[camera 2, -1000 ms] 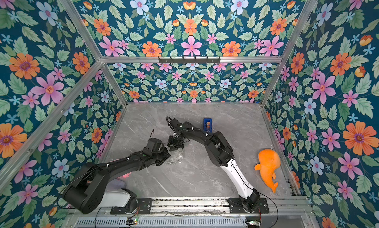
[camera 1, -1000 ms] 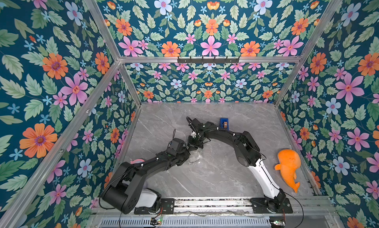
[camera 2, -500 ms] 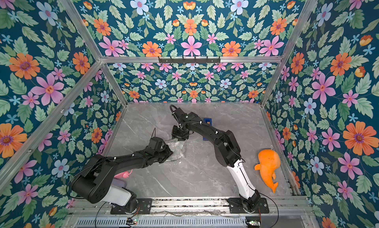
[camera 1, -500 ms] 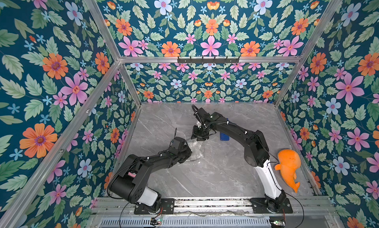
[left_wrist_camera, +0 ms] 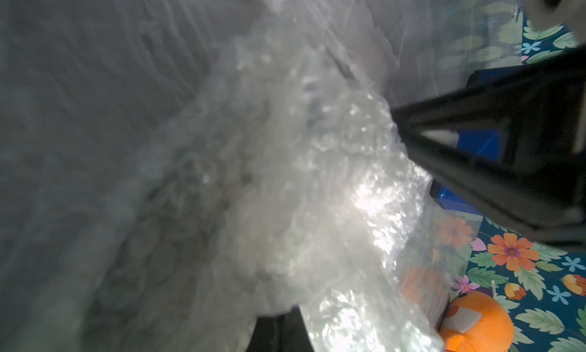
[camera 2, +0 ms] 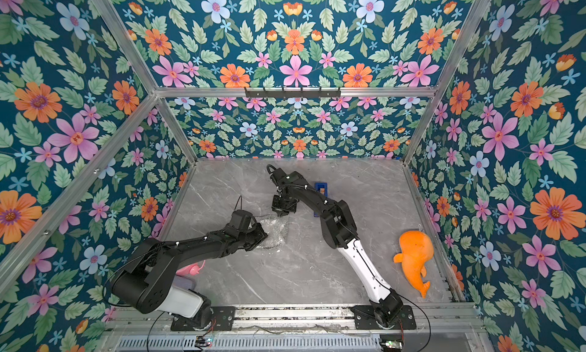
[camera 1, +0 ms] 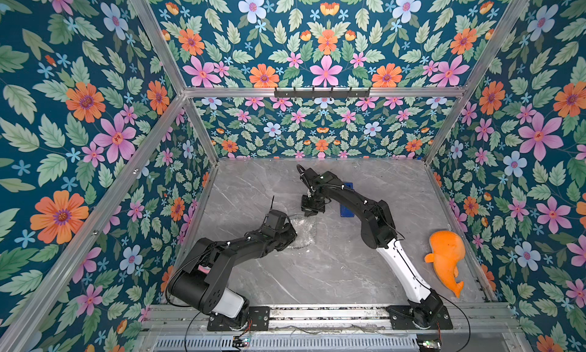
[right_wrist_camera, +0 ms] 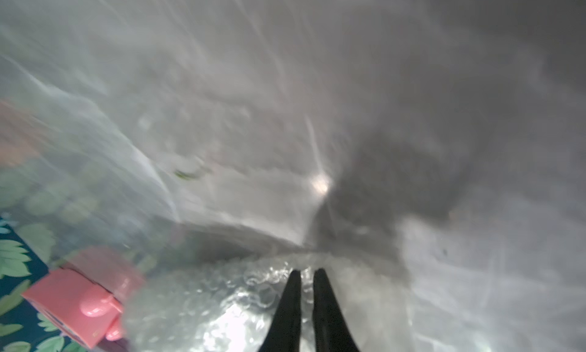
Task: Wrap dinner plates in bubble wrap
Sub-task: Wrap the plate in the bubble wrap.
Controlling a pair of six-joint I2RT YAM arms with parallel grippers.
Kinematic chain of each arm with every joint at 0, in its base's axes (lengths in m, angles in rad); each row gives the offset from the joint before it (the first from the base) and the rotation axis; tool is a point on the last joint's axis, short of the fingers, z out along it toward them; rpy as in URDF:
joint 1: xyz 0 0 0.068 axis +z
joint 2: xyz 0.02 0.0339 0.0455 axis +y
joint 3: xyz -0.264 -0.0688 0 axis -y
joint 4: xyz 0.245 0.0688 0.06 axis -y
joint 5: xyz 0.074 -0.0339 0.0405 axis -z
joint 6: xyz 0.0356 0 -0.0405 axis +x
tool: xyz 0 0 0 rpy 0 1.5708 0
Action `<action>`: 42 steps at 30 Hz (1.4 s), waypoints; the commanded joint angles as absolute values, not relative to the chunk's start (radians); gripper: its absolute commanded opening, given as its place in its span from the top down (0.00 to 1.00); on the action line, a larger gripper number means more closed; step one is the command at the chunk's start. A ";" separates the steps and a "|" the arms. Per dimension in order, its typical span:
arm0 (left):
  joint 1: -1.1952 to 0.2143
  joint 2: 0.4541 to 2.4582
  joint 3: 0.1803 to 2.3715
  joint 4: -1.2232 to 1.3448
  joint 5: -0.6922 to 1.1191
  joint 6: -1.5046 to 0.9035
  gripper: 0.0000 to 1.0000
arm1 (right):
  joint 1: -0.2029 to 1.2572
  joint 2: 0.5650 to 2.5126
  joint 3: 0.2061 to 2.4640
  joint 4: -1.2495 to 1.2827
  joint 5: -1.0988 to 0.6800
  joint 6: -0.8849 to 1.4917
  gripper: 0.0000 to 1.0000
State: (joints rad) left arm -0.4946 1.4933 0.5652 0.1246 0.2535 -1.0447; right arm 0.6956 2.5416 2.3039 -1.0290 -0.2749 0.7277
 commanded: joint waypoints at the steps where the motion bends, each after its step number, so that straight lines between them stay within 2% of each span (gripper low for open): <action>1: -0.486 1.497 0.585 0.064 0.228 -1.014 0.93 | 0.726 2.434 2.109 -0.955 -0.282 0.751 0.93; 6: -0.485 1.527 0.622 0.051 0.242 -0.993 0.87 | 0.788 2.265 1.816 -0.801 -0.272 0.852 0.97; 12: -0.486 1.542 0.607 0.059 0.268 -0.984 0.91 | 0.829 2.133 1.657 -0.753 -0.198 0.943 0.98; 19: -0.486 1.523 0.561 0.084 0.303 -0.982 0.91 | 0.866 1.981 1.625 -0.786 -0.105 0.959 0.84; 23: -0.486 1.495 0.533 0.141 0.336 -0.994 0.85 | 0.874 2.008 1.666 -0.757 -0.145 0.963 0.83; 29: -0.487 1.471 0.540 0.161 0.354 -0.994 0.83 | 0.891 2.126 1.798 -0.743 -0.224 0.962 0.95; 35: -0.485 1.489 0.537 0.183 0.373 -1.001 0.83 | 0.891 2.183 1.824 -0.719 -0.263 0.996 1.00; 42: -0.486 1.485 0.525 0.192 0.368 -1.000 0.81 | 0.866 2.193 1.733 -0.709 -0.234 1.027 1.00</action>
State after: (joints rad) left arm -0.4862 1.4879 0.5274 0.1856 0.3672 -0.9985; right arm 0.8780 2.1921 1.7592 -0.6834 -0.2356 0.9970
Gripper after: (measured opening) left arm 0.189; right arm 0.051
